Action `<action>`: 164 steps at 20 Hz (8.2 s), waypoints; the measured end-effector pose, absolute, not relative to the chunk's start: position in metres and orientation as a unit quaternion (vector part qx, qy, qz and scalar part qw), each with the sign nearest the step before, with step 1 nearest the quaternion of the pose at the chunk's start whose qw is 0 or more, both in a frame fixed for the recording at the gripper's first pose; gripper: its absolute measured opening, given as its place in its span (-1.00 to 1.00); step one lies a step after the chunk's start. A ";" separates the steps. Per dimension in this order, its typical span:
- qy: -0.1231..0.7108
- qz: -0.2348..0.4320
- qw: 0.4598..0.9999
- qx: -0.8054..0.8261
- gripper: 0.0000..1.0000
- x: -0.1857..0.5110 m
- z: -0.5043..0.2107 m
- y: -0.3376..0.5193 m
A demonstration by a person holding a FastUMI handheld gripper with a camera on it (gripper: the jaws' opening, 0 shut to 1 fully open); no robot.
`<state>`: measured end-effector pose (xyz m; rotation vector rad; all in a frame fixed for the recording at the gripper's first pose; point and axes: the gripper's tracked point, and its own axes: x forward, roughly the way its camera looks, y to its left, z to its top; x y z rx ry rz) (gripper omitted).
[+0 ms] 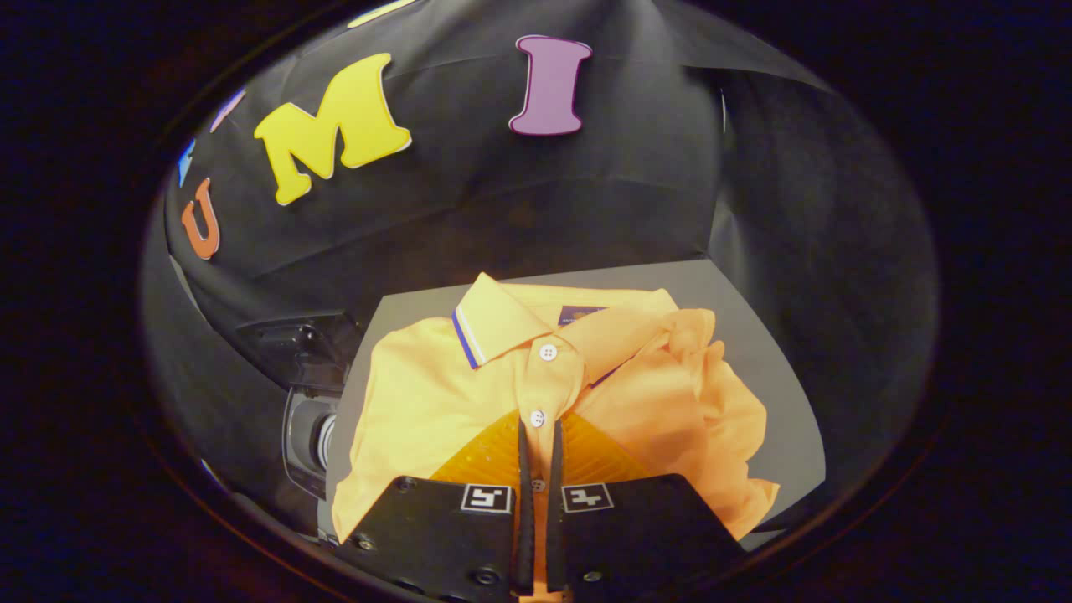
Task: Put the clothes into the washing machine and then close the washing machine lid.
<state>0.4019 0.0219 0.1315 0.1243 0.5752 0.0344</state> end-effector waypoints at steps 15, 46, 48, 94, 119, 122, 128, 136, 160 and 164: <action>0.203 0.063 0.972 0.105 -0.83 0.287 0.224 0.096; 0.335 0.208 0.917 0.052 -0.83 0.356 0.136 0.409; 0.355 0.201 0.912 0.050 -0.83 0.374 0.118 0.414; 0.371 0.107 0.922 -0.033 0.43 0.473 0.046 0.456; 0.241 0.095 0.966 -0.009 0.43 0.534 0.248 0.465; 0.267 0.089 0.960 0.003 0.44 0.544 0.234 0.464; 0.296 0.079 0.952 0.003 0.44 0.552 0.209 0.459; 0.292 0.073 0.953 0.014 0.46 0.553 0.207 0.457; 0.254 0.078 0.964 0.001 0.46 0.486 0.190 0.453; 0.252 0.074 0.965 0.000 0.46 0.474 0.183 0.452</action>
